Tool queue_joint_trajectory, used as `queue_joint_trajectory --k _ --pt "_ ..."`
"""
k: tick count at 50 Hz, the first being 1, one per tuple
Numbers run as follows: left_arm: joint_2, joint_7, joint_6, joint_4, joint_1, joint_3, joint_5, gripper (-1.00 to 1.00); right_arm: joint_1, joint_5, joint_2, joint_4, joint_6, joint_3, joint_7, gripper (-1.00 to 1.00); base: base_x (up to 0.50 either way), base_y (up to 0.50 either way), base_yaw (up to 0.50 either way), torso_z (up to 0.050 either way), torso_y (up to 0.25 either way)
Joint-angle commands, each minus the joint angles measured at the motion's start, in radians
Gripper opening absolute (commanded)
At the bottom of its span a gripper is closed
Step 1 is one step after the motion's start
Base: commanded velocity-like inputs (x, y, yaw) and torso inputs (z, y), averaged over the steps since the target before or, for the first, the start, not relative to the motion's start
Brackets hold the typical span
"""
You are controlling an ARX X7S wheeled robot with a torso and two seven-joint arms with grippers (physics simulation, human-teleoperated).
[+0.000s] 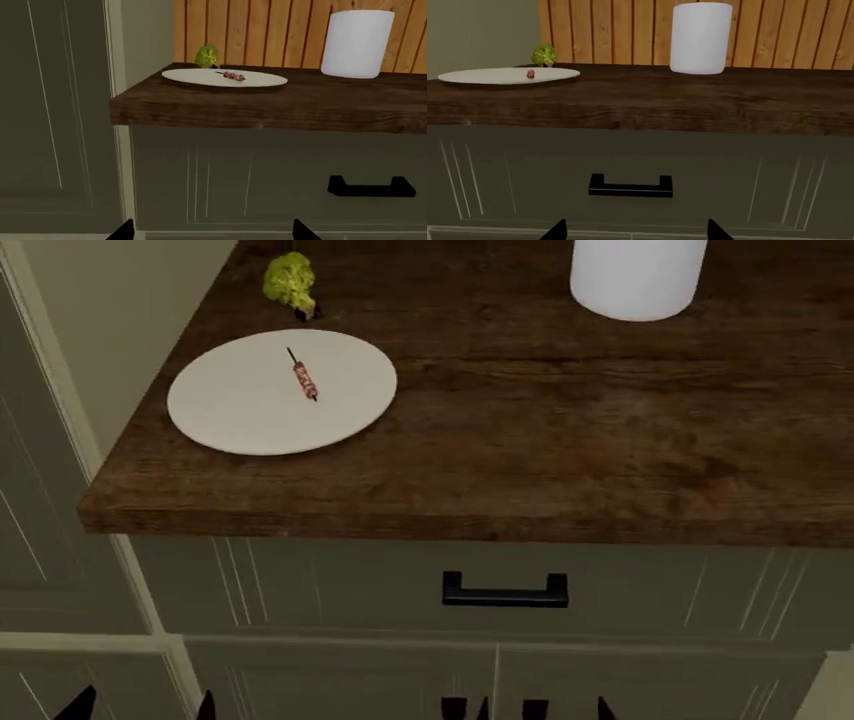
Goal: Pick the kebabs from the counter and place it in the microwave.
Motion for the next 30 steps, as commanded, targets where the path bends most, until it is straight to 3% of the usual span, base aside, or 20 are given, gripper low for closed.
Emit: queue_joint_trajectory --k 1,11,30 --pt "-0.011 0.004 -0.005 0.016 0.001 0.01 -0.019 1.0 0.002 0.004 0.008 -0.008 0.002 -0.008 0.011 1.0 0.0 0.0 0.0 0.05 0.051" --pt "-0.021 -0.01 -0.02 0.047 0.001 0.016 -0.02 1.0 -0.007 0.011 0.018 -0.035 0.003 -0.009 0.023 1.0 0.0 0.0 0.0 0.05 0.039" --pt "-0.077 -0.031 -0.252 0.27 -0.101 0.023 -0.08 1.0 0.049 -0.011 0.1 -0.294 0.176 0.05 0.092 1.0 0.0 0.0 0.0 0.05 0.028"
